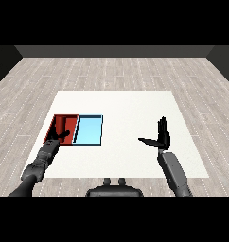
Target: Pick the red can and put it in the red box
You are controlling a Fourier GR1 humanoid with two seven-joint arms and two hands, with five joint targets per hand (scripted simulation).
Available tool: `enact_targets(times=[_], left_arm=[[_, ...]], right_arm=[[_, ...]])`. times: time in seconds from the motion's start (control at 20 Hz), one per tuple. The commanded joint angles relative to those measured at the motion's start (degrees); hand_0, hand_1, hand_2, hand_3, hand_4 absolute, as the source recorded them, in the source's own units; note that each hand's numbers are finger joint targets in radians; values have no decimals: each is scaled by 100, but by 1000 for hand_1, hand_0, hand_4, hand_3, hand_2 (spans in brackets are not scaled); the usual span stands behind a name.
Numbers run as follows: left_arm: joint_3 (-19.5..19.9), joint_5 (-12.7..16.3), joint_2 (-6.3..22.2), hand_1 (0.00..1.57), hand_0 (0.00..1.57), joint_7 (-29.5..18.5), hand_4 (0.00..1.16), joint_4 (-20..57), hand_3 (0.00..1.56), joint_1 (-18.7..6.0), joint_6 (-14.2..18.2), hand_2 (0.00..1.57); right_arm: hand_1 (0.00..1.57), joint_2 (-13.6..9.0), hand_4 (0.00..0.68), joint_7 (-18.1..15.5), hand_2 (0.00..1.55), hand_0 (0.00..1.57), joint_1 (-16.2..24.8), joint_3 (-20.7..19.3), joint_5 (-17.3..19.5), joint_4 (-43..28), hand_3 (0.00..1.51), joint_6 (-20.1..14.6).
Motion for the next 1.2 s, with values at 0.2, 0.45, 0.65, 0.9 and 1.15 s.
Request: enact_targets(times=[0.2,0.45,0.65,0.9,1.15], left_arm=[[7,-49,121,0,0,380,0,373,0,16,-693,0],[-78,-164,374,0,0,285,0,263,0,-96,-755,0],[381,269,160,0,0,-663,0,-260,0,-42,-554,0],[932,836,391,1360,1360,-1931,0,-1034,0,117,-1464,1247],[884,1010,-238,0,0,-2667,0,-1948,0,494,-1961,0]], right_arm=[[0,-52,0,-130,0,0,1,-223,-70,130,0,169],[0,132,0,-272,0,0,-171,-300,-193,378,0,338],[0,138,0,-406,0,0,202,-228,-133,-5,0,350],[0,46,0,-278,0,0,7,-201,-186,-78,0,600],[0,98,0,-408,0,0,486,82,-32,-569,0,685]])
